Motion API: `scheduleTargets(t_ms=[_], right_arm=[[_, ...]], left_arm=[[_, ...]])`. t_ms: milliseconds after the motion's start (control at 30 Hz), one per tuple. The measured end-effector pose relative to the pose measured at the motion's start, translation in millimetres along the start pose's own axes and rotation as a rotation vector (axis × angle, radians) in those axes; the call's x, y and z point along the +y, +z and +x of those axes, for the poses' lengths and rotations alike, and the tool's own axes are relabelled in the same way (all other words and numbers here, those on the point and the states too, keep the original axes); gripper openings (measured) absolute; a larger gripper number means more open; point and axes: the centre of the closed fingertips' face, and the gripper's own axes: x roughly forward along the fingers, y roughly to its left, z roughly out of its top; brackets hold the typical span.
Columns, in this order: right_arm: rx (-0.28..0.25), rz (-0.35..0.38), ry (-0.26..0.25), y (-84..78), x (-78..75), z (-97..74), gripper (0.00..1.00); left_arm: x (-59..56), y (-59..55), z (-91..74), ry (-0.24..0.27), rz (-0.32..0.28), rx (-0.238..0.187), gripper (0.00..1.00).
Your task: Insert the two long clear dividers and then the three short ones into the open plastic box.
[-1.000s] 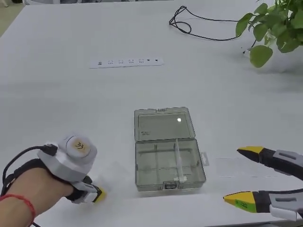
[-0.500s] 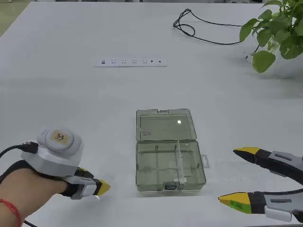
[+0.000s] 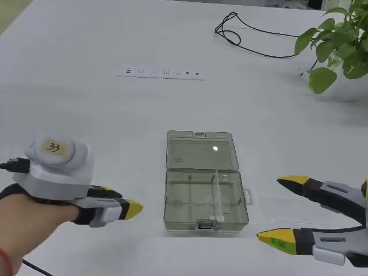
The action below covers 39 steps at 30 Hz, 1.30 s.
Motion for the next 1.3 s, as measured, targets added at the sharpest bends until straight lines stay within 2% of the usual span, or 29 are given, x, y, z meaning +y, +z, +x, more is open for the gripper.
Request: scheduleTargets(t_ms=[167, 433, 633, 733, 800, 967, 1300], right_arm=[[-0.013, 0.019, 0.002, 10.8, 3.9, 4.7, 0.71], [-0.059, 0.065, 0.006, 38.2, 12.8, 16.0, 0.63], [-0.081, 0.098, -0.005, 55.9, 18.2, 25.5, 0.53], [-0.123, 0.169, -0.004, 69.4, 21.5, 32.1, 0.45], [-0.126, 0.183, -0.015, 73.7, 22.0, 36.9, 0.41], [-0.117, 0.284, -0.052, 73.3, 20.9, 50.7, 0.31], [-0.084, 0.340, -0.079, 69.5, 27.5, 75.0, 0.23]], left_arm=[[-16.4, 13.5, -2.7, -0.046, -0.018, -0.062, 0.30], [-32.8, 24.6, -0.8, -0.098, -0.045, -0.120, 0.30], [-54.0, 44.5, -2.0, -0.152, -0.055, -0.193, 0.30], [-63.8, 52.9, -2.2, -0.170, -0.037, -0.218, 0.30], [-69.3, 57.2, -2.1, -0.180, -0.030, -0.230, 0.30], [-77.1, 64.9, -2.1, -0.191, -0.017, -0.266, 0.30], [-88.1, 66.4, 0.5, -0.186, 0.011, -0.281, 0.30]])
